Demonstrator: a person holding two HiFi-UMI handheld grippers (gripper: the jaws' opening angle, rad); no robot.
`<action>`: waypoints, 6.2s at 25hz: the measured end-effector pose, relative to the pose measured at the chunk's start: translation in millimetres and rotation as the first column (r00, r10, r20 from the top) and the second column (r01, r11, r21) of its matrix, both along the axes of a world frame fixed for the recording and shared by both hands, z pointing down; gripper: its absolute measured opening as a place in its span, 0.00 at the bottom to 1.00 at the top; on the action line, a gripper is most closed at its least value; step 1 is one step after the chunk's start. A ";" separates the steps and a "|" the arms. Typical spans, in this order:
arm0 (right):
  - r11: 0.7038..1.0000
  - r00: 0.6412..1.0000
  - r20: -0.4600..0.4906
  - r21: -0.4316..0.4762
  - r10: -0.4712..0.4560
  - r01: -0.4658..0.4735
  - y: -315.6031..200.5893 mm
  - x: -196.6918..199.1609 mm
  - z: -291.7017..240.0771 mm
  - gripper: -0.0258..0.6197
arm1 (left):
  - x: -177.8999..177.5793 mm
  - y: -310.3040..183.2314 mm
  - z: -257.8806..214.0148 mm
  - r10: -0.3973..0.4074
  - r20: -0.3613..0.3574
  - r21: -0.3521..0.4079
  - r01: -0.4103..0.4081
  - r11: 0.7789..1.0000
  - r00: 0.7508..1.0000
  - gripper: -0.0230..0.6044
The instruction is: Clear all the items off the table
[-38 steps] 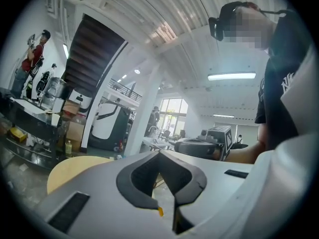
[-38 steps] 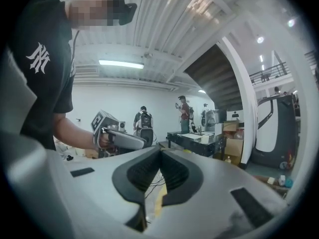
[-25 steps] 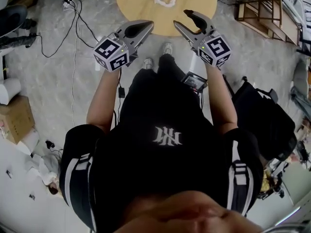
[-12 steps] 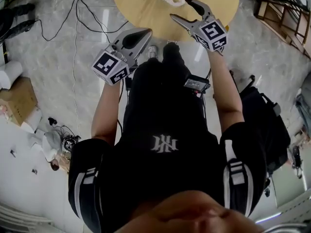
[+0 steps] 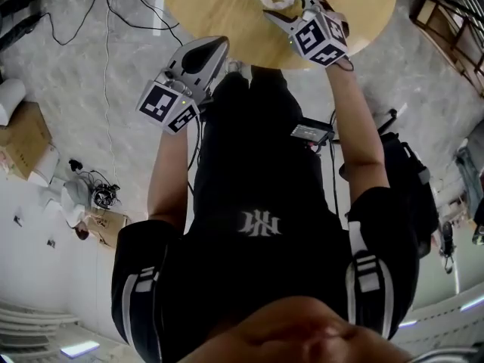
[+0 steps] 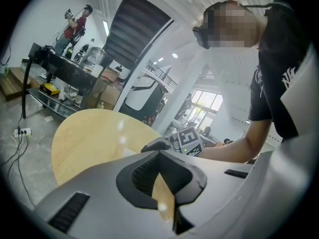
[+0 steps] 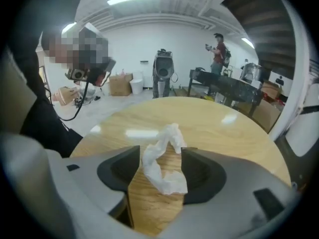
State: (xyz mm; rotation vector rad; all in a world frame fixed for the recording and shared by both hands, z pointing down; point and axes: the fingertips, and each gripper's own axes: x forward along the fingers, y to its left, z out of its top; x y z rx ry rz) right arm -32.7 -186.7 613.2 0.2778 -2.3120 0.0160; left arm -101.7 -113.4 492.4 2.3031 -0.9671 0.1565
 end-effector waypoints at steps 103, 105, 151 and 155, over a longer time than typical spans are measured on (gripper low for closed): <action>0.909 0.782 0.497 -0.036 0.376 -0.415 216.2 353.3 -97.1 0.04 | 358.8 194.5 38.4 0.460 -0.017 0.105 -0.456 0.884 0.888 0.06; 0.925 0.763 0.560 -0.020 0.324 -0.379 235.3 330.9 -166.1 0.04 | 333.8 192.2 -18.3 0.408 -0.028 0.106 -0.403 0.909 0.912 0.06; 0.978 0.629 0.752 -0.102 0.195 -0.180 256.3 49.5 -342.6 0.04 | 19.1 176.0 -191.7 0.275 -0.046 0.270 -0.253 0.929 0.960 0.06; 0.972 0.626 0.745 -0.145 0.230 -0.184 238.5 37.0 -331.5 0.04 | 21.9 159.3 -182.1 0.313 -0.053 0.232 -0.293 0.928 0.948 0.06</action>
